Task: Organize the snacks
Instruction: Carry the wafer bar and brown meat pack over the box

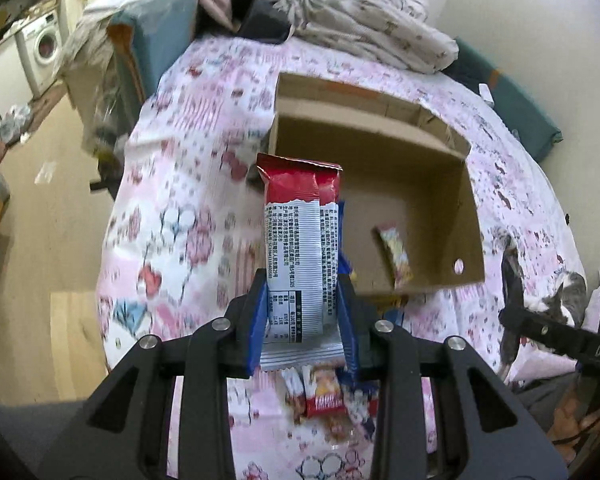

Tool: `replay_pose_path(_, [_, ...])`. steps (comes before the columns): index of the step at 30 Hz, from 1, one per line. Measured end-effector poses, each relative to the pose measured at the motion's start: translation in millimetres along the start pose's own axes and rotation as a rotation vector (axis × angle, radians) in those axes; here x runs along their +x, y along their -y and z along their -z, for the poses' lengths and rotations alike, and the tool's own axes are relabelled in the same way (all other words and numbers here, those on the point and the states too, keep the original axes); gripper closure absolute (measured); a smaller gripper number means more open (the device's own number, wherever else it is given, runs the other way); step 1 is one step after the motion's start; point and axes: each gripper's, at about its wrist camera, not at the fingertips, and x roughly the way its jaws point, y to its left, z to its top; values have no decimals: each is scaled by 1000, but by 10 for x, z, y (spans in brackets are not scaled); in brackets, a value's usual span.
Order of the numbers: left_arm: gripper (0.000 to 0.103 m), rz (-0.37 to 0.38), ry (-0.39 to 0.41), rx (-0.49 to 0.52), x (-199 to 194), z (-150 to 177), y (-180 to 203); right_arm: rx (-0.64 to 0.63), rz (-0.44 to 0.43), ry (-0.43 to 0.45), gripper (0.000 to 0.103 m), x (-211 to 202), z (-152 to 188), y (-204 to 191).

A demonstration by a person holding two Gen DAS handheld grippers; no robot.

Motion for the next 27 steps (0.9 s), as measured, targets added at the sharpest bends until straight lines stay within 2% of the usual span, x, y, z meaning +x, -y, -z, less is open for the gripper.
replay_pose_path(4, [75,6,5,6,69,-236,35,-7,-6,43,56,73,-337,-52])
replay_pose_path(11, [75,9,13,50,294,-599,211,-10,6,86,56,295,-729,-28])
replay_pose_path(15, [75,10,10,67,484,-704,295,-14,15,94,56,442,-812,44])
replay_pose_path(20, [75,37,-5,58,701,-645,297,-16,15,92,56,622,-777,93])
replay_pose_path(24, [75,67,-60,61,884,-575,326,-32,65,88,56,733,-758,160])
replay_pose_path(27, [75,62,-54,47,938,-563,330,-13,87,79,55,810,-765,250])
